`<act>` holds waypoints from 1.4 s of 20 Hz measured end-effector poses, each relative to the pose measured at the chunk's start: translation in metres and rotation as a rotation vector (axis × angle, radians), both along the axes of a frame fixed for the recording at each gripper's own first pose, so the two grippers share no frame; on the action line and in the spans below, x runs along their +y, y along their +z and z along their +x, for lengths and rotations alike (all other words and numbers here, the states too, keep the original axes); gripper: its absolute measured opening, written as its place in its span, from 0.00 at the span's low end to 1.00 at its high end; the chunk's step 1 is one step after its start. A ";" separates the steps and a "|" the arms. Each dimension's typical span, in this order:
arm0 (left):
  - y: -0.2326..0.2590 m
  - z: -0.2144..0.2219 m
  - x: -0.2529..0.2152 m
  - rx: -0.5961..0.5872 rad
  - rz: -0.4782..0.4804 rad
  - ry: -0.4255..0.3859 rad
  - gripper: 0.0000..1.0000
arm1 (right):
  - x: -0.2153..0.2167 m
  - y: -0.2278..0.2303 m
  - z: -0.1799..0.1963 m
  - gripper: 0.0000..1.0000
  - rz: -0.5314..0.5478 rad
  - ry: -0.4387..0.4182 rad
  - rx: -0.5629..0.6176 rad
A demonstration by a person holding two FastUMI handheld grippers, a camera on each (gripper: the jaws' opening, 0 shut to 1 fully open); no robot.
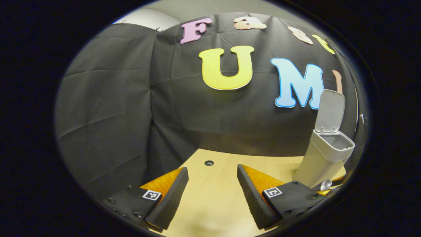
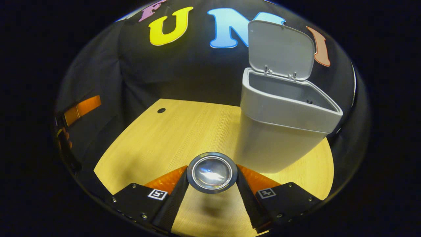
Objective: Press the lid of the desktop garbage bin to open it, pick up the crumpled paper on the desktop and throw it into the bin, then pick up the pop can on the desktop and drop it into the bin, and finally close the garbage bin lid.
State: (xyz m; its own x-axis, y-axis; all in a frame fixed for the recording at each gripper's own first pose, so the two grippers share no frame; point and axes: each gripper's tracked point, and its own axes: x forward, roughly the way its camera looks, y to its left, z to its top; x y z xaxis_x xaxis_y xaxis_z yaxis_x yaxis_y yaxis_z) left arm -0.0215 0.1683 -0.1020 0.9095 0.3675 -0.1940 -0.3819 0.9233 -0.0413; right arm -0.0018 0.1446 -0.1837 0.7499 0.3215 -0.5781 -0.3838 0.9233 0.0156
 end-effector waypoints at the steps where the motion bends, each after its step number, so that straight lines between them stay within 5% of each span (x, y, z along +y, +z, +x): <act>1: -0.002 0.000 0.000 0.003 -0.003 -0.002 1.00 | -0.002 0.003 -0.002 0.84 0.010 -0.007 0.005; 17: -0.010 -0.002 0.007 0.026 -0.034 -0.004 1.00 | -0.017 0.173 0.036 0.84 0.145 -0.033 -0.341; 28: -0.018 0.011 -0.012 0.027 -0.034 -0.038 1.00 | -0.072 0.240 0.079 0.83 0.197 -0.170 -0.509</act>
